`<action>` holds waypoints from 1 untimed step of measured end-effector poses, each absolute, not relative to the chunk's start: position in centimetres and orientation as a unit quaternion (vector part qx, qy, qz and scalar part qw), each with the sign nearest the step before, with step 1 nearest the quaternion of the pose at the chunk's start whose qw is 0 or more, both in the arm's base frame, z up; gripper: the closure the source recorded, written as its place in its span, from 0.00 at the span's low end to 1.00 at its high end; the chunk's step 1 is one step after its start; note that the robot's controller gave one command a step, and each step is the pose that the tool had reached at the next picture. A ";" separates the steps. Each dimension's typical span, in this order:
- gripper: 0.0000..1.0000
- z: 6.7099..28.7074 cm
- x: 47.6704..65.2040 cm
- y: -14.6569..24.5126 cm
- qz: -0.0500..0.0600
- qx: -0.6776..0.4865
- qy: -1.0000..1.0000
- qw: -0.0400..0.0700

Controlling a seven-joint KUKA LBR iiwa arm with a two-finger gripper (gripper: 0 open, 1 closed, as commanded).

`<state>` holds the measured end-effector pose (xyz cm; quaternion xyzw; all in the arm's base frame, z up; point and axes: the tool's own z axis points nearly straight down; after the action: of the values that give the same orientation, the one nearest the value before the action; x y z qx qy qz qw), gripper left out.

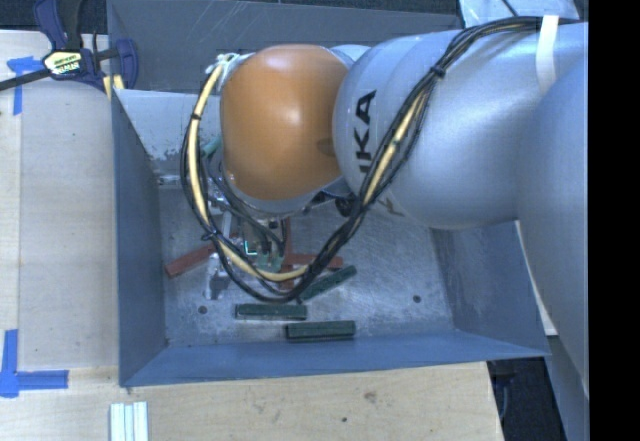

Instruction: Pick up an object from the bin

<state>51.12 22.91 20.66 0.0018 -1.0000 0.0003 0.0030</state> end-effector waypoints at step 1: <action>0.00 21.1 51.3 22.8 -0.001 0.000 -1.000 -0.001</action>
Offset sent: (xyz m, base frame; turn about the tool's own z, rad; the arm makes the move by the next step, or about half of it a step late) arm 0.0221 0.0164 -0.1366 -0.0188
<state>51.34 22.79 21.10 0.0000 -1.0000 -0.0008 -0.0011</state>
